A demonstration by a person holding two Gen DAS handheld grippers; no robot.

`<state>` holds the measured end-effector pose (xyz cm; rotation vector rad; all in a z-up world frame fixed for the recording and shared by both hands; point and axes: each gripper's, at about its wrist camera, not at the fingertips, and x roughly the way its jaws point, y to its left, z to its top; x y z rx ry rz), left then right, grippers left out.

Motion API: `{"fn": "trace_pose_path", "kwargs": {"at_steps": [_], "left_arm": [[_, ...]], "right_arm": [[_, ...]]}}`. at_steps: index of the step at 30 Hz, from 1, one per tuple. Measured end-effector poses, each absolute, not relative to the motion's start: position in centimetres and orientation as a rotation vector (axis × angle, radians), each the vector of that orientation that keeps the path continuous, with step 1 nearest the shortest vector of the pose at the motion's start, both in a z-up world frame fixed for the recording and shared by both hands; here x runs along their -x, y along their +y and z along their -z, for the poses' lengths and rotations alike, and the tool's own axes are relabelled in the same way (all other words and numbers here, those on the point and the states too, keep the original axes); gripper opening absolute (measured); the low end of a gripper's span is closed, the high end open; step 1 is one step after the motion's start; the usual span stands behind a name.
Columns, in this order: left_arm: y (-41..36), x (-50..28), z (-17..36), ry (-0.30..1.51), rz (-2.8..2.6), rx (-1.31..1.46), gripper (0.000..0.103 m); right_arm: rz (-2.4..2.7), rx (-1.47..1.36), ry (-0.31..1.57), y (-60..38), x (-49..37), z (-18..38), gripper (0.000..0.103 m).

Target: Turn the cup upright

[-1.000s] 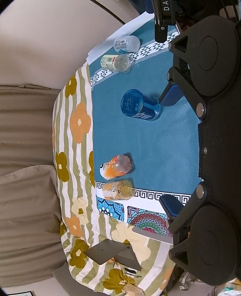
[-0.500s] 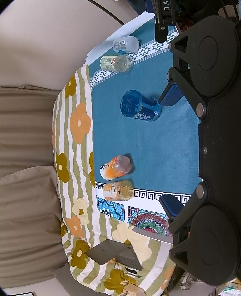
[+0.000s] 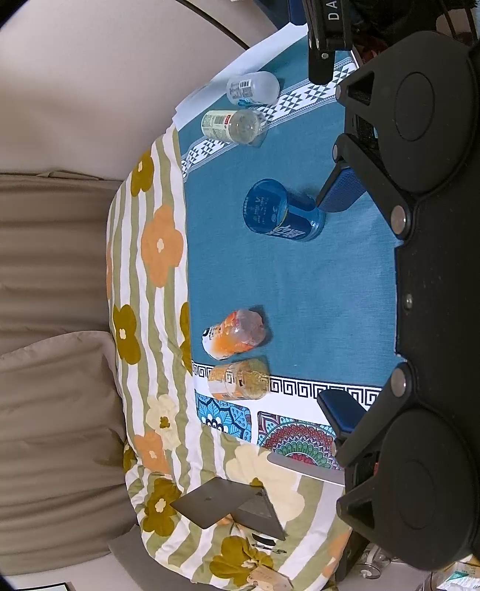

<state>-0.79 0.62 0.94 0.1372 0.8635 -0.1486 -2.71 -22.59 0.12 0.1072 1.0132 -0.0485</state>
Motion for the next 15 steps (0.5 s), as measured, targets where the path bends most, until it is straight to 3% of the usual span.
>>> {"fn": "trace_pose_path", "kwargs": {"at_steps": [15], "left_arm": [[0.92, 0.06, -0.93, 0.847, 0.122, -0.131, 0.103]], "right_arm": [[0.056, -0.111, 1.013, -22.84, 2.47, -0.16, 0.103]]}}
